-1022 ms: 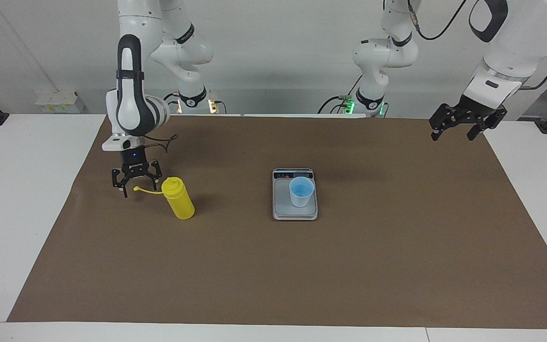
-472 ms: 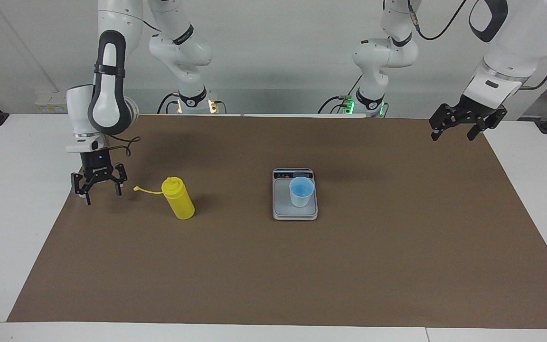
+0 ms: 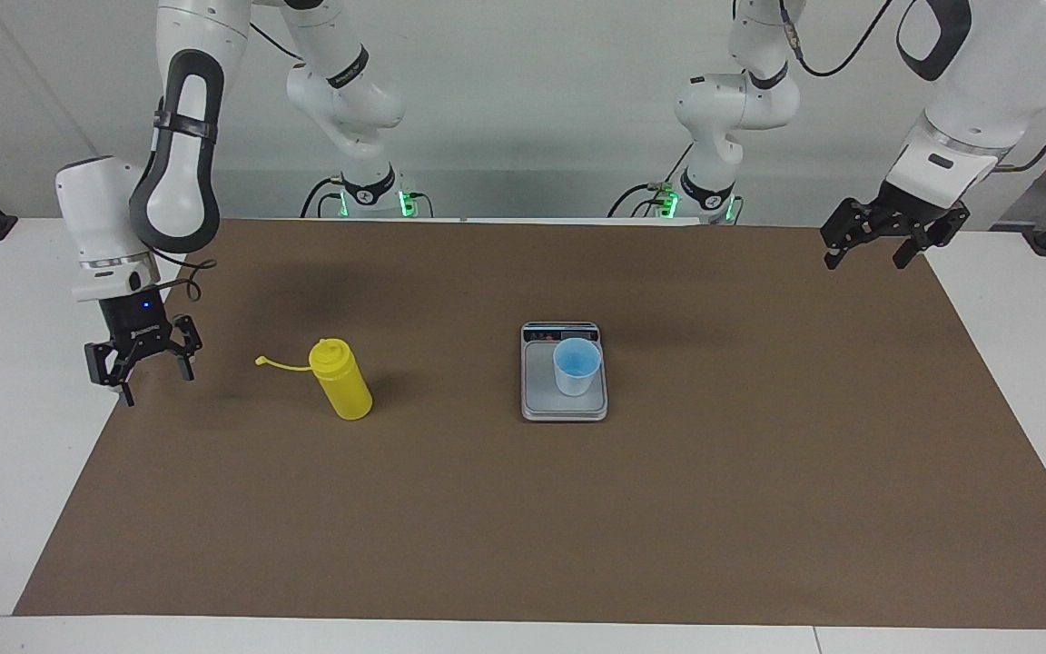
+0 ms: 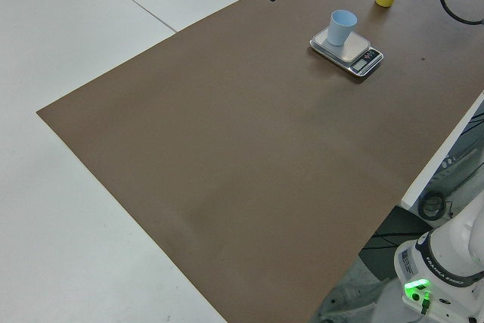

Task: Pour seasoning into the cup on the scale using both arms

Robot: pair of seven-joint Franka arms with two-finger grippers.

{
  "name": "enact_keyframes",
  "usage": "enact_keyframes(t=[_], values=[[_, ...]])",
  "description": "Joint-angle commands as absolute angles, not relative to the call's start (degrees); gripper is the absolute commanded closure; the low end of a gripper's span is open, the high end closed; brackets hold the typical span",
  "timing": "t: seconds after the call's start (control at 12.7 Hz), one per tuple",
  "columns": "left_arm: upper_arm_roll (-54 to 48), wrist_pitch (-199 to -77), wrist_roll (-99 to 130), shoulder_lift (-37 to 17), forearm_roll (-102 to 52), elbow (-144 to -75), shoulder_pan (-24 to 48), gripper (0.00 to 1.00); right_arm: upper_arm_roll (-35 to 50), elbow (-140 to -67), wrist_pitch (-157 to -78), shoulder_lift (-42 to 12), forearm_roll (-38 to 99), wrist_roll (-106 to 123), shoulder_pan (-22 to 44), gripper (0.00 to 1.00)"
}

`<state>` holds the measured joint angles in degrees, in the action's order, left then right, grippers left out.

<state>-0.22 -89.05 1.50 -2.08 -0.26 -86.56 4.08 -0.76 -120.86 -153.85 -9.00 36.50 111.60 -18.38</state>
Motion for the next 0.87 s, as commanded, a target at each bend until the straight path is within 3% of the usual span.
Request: enact_keyframes(t=[0.0,0.31,0.79], values=[[-0.1,-88.6,1.8,-0.7,-0.7,-87.9,4.0,0.0,-0.6,-112.9,-143.4,-10.0,21.3,92.5,-19.4,0.0],[-0.1,-88.6,1.8,-0.7,-0.7,-87.9,4.0,0.0,-0.1,-105.6,-128.4,-8.0,7.4,59.8,-15.6,0.0],[-0.1,-88.7,1.8,-0.7,-0.7,-87.9,4.0,0.0,0.3,-100.7,-112.2,-2.6,-1.4,14.3,-4.3,0.0]])
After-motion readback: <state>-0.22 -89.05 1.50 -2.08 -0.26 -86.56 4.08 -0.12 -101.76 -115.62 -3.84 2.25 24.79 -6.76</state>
